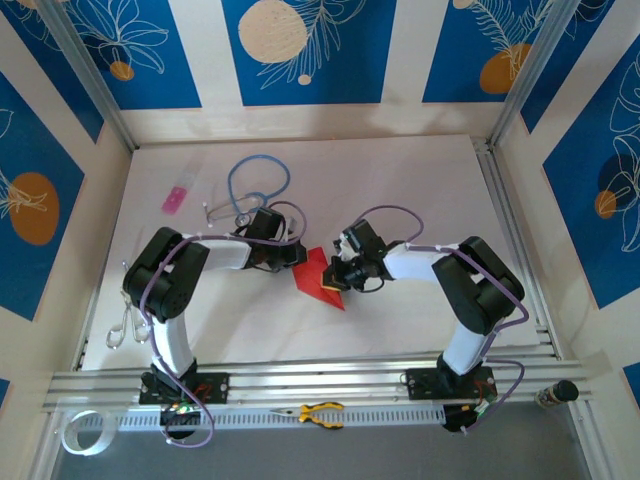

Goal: Fold a paper plane with a square sheet of paper (pick it up from the middle)

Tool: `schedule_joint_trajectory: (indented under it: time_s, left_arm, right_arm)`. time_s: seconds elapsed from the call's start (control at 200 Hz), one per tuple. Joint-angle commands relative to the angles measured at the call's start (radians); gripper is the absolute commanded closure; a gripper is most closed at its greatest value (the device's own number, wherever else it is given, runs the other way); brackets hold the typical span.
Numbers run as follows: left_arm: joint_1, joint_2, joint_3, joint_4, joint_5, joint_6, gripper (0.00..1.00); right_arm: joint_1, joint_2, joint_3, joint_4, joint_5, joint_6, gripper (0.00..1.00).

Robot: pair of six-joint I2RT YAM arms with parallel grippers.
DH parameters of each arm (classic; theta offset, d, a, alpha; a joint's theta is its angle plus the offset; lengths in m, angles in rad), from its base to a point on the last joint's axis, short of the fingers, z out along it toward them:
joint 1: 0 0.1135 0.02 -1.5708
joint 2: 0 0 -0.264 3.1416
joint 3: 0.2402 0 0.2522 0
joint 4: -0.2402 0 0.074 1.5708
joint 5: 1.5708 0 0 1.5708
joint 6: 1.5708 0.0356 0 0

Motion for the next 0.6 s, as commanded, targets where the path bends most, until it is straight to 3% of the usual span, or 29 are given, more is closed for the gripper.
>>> schedule_joint_trajectory:
  time_s: [0.0, 0.245, 0.595]
  left_arm:
    - [-0.002, 0.029, -0.026, -0.083, -0.046, 0.021, 0.93]
    - [-0.003, 0.025, -0.018, -0.092, -0.051, 0.024, 0.94]
    - [0.001, 0.035, -0.020, -0.099, -0.075, 0.023, 0.95]
  right_arm:
    - [0.019, 0.047, 0.084, -0.001, -0.033, 0.006, 1.00]
    - [0.048, 0.142, 0.146, -0.126, 0.045, -0.040, 1.00]
    - [0.029, 0.006, -0.104, -0.018, 0.010, -0.012, 0.99]
